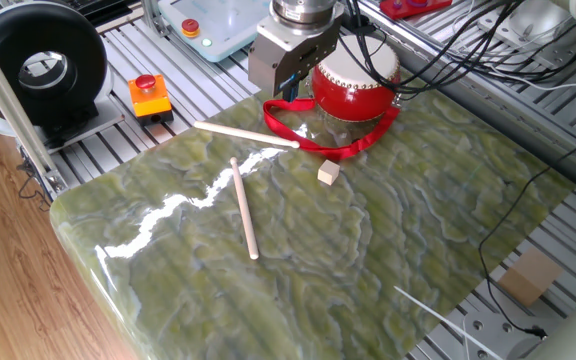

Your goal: Play the drum

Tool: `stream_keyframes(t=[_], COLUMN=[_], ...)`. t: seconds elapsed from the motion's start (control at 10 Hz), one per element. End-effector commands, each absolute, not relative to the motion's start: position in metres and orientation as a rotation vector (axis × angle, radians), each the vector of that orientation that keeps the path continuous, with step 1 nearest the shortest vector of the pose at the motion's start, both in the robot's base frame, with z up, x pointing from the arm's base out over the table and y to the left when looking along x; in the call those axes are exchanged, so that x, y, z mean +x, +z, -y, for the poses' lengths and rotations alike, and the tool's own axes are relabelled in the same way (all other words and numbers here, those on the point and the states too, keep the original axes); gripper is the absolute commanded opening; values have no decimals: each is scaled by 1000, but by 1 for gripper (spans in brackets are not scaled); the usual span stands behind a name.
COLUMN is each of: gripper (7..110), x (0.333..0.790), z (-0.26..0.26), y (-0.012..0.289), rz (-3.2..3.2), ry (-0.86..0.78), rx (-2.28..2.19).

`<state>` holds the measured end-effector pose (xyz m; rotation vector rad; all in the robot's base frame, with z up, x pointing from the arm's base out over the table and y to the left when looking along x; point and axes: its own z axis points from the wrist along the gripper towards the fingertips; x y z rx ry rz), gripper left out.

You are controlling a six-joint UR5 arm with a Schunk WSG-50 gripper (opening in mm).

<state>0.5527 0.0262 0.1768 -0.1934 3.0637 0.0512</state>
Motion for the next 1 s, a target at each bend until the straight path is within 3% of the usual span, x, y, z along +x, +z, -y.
stream_keyframes(t=[0.0,0.6,0.9], gripper=[7,7,7], x=[559,558,620], z=[-31,-15,-26], y=[179,178,181], rz=[-3039,-3045,-3080], ry=[82,-17,31], rx=[-164,-192,-223])
